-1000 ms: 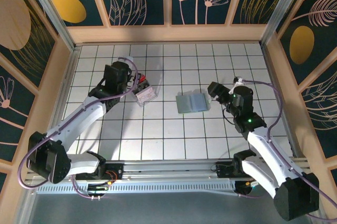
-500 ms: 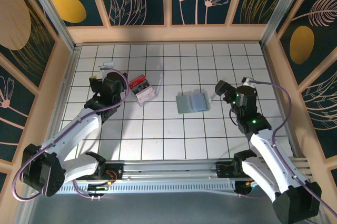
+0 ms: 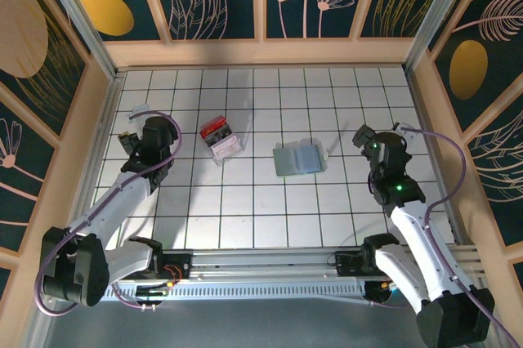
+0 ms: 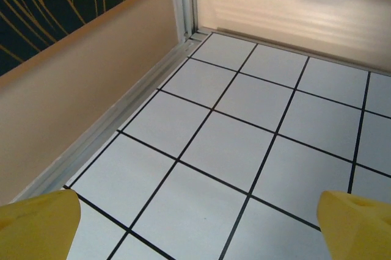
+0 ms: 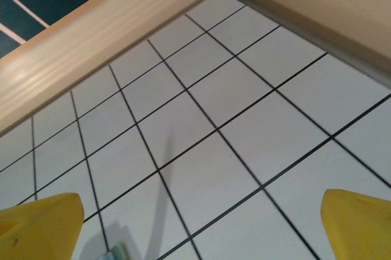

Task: Take the credit cards out of the card holder

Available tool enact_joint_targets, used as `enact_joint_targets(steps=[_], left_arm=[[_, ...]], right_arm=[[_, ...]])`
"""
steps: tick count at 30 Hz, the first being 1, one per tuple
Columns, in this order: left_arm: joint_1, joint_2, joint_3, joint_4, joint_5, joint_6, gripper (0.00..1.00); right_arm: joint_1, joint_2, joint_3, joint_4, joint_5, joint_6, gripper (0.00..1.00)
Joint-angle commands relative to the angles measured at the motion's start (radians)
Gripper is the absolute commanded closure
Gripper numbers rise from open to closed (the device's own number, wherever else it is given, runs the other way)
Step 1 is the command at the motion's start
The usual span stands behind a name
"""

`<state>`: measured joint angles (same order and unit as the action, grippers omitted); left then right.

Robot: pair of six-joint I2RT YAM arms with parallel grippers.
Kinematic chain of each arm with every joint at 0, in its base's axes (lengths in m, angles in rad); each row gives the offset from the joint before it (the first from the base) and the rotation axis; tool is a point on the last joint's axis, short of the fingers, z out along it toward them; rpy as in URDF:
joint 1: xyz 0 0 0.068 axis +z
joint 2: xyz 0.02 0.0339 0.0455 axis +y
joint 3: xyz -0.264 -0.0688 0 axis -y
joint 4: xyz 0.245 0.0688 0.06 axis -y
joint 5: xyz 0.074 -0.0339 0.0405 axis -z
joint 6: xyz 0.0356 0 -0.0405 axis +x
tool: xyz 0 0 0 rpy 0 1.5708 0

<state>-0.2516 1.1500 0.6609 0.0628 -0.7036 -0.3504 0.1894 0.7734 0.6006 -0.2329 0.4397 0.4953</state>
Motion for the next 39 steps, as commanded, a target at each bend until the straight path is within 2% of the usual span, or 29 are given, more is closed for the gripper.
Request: enact_joint_targets(steps=[1,5,11,21,28,39], left_arm=[[0.023,0.005,-0.052,0.117,0.040,-0.018,0.01],[0.067,0.006,-0.101,0.189,0.091,-0.033,0.01],[0.105,0.024,-0.121,0.215,0.045,-0.008,0.01],[0.138,-0.008,-0.278,0.574,0.051,0.127,0.01],[0.149,0.074,-0.335,0.806,0.162,0.202,0.01],[0.149,0.228,-0.427,1.117,0.256,0.280,0.01]], right_arm=[[-0.033,0.004,-0.026,0.082,0.062,-0.067,0.01],[-0.056,0.003,-0.121,0.234,0.085,-0.147,0.01],[-0.093,0.033,-0.188,0.382,0.081,-0.232,0.01],[-0.125,0.069,-0.311,0.657,0.023,-0.317,0.01],[-0.126,0.086,-0.329,0.710,0.022,-0.320,0.01],[-0.126,0.092,-0.341,0.735,0.021,-0.320,0.01]])
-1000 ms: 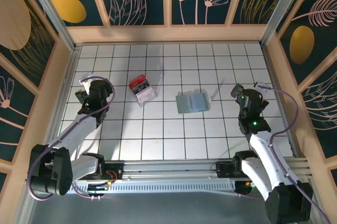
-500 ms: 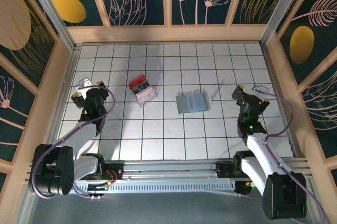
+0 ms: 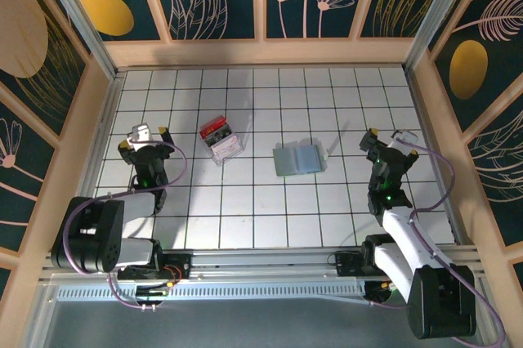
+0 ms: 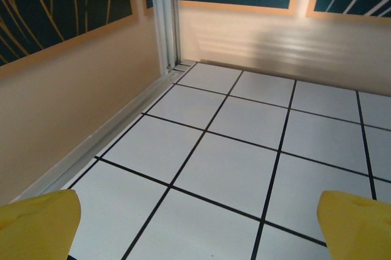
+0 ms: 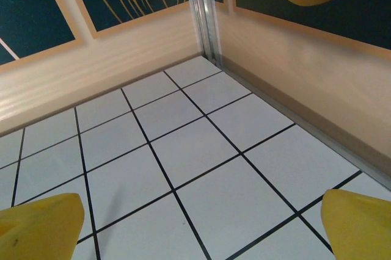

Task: Take the credit cards out of the card holder

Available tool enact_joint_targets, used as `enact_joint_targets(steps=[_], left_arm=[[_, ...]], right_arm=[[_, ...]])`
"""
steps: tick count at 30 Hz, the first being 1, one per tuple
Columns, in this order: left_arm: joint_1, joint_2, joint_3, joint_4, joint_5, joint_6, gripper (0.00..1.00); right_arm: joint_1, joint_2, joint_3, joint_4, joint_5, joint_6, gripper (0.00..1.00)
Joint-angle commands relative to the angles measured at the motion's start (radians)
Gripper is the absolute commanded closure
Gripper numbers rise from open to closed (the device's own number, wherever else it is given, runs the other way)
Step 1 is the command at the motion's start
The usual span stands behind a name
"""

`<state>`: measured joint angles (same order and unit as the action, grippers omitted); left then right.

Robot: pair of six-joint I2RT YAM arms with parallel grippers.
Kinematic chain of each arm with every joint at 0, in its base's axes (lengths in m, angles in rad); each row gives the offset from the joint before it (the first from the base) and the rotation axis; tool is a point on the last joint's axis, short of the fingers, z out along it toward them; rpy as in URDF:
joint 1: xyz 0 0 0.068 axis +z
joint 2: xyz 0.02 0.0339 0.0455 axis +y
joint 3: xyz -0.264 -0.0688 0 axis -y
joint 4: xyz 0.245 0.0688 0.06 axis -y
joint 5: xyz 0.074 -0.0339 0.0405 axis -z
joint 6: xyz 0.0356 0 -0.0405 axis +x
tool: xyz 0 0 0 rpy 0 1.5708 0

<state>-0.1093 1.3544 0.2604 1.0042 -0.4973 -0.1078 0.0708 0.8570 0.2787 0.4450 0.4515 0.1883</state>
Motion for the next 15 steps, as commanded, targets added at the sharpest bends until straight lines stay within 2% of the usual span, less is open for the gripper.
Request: enact_joint_targets(steps=[1,8,15], left_arm=[[0.006,0.034,-0.032,0.193,0.061,0.042,0.01],[0.006,0.107,-0.070,0.324,0.138,0.072,0.01],[0.007,0.107,-0.081,0.341,0.174,0.080,0.01]], right_arm=[[-0.007,0.012,-0.020,0.062,0.009,-0.013,0.01],[-0.007,0.030,-0.026,0.079,0.006,-0.011,0.01],[-0.007,0.007,-0.077,0.180,-0.006,-0.039,0.01]])
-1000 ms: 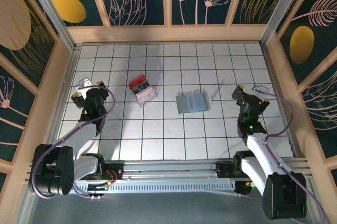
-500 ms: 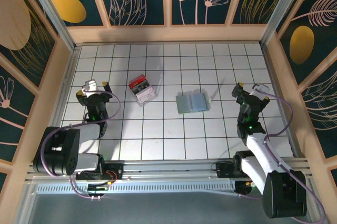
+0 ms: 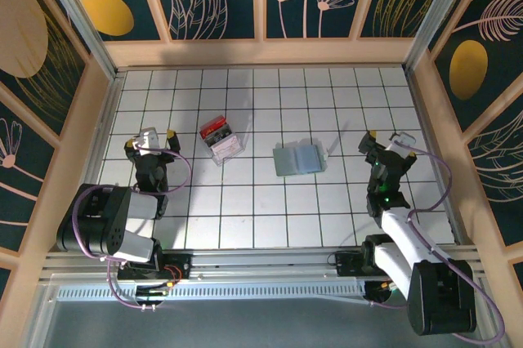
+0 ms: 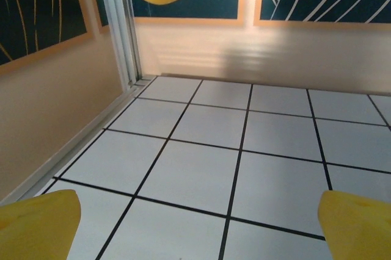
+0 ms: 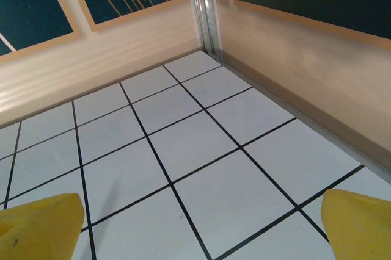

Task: Take the credit cards out of the card holder

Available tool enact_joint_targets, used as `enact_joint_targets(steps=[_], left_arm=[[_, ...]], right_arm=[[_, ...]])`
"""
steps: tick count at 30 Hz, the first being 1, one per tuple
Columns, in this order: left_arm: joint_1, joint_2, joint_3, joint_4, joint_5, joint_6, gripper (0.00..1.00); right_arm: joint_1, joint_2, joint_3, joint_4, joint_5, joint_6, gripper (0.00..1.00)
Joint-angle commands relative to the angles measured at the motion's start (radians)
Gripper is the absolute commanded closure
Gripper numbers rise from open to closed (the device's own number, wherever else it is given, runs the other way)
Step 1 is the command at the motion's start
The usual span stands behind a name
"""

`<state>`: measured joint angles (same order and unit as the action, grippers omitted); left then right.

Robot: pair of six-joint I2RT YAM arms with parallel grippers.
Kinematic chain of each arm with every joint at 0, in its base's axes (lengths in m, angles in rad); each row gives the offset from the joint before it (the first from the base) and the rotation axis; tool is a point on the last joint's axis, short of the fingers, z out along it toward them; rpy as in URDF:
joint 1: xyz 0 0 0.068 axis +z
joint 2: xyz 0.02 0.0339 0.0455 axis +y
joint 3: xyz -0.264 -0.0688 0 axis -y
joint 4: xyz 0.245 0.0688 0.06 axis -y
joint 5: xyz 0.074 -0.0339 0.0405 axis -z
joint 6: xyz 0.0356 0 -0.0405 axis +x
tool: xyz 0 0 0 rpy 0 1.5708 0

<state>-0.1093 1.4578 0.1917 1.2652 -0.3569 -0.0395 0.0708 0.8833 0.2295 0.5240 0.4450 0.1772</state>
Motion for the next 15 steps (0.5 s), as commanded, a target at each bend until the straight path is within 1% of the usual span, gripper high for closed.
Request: enact_joint_targets(steps=[1,5,7,8,9,10,12,14,15], left_arm=[[0.007,0.005,-0.013,0.080,0.031,0.013,0.01],[0.006,0.014,-0.020,0.102,-0.027,-0.011,0.01],[0.012,0.044,-0.022,0.120,-0.048,-0.030,0.01],[0.012,0.094,-0.021,0.189,-0.038,-0.012,0.01],[0.013,0.091,-0.013,0.183,-0.028,-0.011,0.01],[0.015,0.057,-0.002,0.092,-0.017,-0.023,0.01],[0.016,0.081,-0.011,0.153,-0.020,-0.019,0.01],[0.020,0.067,0.006,0.096,-0.013,-0.025,0.01],[0.022,0.074,0.008,0.103,-0.017,-0.029,0.01]], right_arm=[[-0.007,-0.022,-0.036,0.121,-0.001,-0.029,0.01],[-0.008,-0.024,-0.068,0.189,-0.016,-0.031,0.01],[-0.008,-0.020,-0.081,0.212,-0.028,-0.032,0.01],[-0.009,-0.015,-0.087,0.225,-0.034,-0.033,0.01],[-0.009,-0.012,-0.092,0.236,-0.040,-0.033,0.01],[-0.010,-0.006,-0.093,0.242,-0.045,-0.035,0.01],[-0.012,0.001,-0.097,0.255,-0.067,-0.047,0.01],[-0.013,0.022,-0.110,0.300,-0.099,-0.063,0.01],[-0.016,0.035,-0.119,0.328,-0.107,-0.067,0.01]])
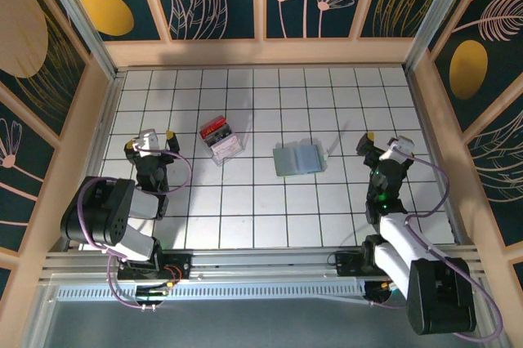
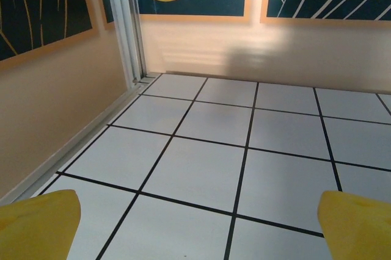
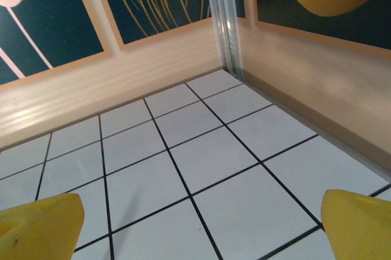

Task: Take the credit cards out of the card holder

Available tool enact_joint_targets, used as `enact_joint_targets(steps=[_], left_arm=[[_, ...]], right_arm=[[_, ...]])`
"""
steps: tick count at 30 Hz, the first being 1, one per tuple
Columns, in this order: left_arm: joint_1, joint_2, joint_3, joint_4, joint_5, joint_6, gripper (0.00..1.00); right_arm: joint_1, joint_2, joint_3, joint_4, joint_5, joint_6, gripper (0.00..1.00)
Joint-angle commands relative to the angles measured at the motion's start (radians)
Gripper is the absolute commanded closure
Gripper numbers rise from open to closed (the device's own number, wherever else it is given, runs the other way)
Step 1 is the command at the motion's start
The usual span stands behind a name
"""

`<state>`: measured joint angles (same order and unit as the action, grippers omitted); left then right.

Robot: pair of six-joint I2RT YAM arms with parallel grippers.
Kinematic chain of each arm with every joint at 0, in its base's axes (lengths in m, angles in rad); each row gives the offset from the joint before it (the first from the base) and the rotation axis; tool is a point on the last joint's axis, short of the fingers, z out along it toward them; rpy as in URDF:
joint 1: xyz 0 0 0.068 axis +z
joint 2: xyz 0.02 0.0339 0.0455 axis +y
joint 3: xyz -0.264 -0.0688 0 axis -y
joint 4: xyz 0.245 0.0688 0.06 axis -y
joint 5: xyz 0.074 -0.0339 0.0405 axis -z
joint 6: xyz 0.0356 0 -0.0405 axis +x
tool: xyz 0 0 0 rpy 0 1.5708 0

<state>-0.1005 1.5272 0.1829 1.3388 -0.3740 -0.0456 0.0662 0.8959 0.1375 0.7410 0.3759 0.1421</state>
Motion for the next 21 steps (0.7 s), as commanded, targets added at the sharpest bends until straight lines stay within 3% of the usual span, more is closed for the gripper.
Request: enact_joint_targets(steps=[1,11,16,21], left_arm=[[0.017,0.001,0.022,0.010,-0.001,-0.029,0.01],[0.027,-0.002,0.023,0.007,-0.014,-0.043,0.01],[0.027,-0.002,0.023,0.007,-0.013,-0.043,0.01],[0.027,-0.002,0.022,0.007,-0.013,-0.043,0.01]], right_arm=[[-0.014,0.044,-0.038,0.148,-0.057,-0.033,0.01],[-0.021,0.345,-0.038,0.474,-0.153,-0.054,0.01],[-0.024,0.445,0.003,0.509,-0.164,-0.109,0.01],[-0.036,0.576,0.005,0.655,-0.187,-0.138,0.01]])
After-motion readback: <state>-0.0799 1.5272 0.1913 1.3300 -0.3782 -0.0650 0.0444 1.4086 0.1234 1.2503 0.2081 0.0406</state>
